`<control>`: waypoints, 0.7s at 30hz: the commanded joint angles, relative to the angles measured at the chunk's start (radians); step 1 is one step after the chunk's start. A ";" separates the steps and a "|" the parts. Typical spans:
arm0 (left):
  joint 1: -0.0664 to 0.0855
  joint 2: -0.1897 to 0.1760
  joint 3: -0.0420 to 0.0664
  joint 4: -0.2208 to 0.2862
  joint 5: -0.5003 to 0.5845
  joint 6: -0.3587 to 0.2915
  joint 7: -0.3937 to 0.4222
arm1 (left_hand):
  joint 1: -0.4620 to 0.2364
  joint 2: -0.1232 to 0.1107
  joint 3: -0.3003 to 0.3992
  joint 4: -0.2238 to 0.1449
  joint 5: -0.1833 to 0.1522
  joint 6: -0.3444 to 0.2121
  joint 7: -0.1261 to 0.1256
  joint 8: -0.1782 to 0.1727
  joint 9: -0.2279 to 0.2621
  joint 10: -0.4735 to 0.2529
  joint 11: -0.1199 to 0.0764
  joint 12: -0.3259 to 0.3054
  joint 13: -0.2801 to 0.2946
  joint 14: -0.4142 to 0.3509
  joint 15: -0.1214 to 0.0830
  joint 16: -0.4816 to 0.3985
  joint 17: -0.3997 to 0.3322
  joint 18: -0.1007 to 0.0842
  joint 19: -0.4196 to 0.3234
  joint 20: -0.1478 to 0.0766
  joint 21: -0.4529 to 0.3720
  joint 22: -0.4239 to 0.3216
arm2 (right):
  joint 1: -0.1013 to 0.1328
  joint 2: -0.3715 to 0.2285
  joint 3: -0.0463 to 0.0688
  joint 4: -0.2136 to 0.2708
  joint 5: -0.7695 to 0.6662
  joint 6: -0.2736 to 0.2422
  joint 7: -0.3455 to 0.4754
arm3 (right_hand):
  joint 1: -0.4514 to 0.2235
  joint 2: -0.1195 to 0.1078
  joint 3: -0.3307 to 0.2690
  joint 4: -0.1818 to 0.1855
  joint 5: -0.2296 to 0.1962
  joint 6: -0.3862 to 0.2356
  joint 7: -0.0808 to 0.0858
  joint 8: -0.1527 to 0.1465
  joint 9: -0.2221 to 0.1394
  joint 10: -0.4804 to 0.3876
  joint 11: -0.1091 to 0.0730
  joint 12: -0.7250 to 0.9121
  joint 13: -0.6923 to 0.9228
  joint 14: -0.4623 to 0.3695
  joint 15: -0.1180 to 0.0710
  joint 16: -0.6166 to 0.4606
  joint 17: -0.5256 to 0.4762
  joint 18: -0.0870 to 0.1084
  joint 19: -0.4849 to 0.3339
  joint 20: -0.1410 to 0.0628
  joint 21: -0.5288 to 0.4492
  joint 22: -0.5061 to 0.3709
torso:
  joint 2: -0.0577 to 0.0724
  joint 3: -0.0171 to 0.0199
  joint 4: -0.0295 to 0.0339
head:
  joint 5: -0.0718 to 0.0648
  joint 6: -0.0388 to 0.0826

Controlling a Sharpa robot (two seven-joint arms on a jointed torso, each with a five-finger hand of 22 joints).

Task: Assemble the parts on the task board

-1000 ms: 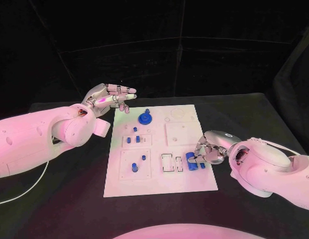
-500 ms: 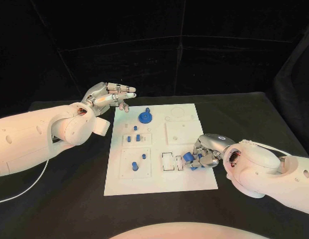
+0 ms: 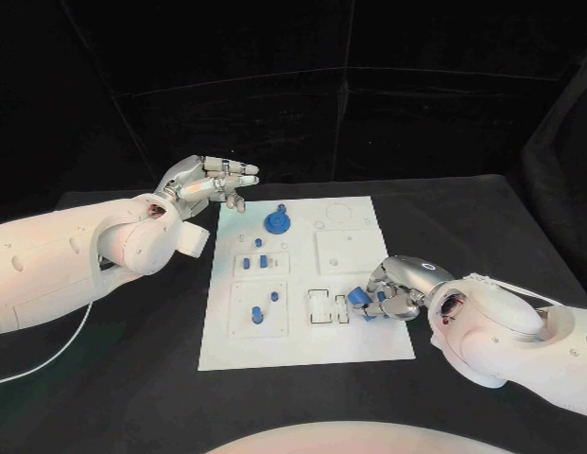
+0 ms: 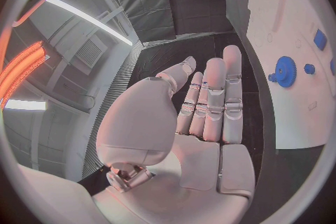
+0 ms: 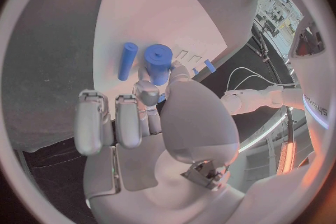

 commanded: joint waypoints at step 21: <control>0.001 0.003 0.000 0.005 0.004 0.014 0.001 | -0.001 0.003 -0.003 -0.005 0.003 -0.003 0.006 0.007 -0.001 -0.008 0.004 0.009 -0.001 -0.009 0.000 -0.002 -0.004 0.014 -0.006 0.004 -0.007 -0.003 | 0.003 0.083 0.002 0.022 0.225 -0.058 -0.019 | -0.074 0.046 -0.054 0.009 -0.004 0.026 -0.014 0.006 0.056 0.009 -0.001 -0.029 -0.002 0.056 -0.010 0.007 0.010 -0.013 0.007 -0.003 0.008 0.097 | 0.001 -0.0019 0.0023 | 0.001 0.003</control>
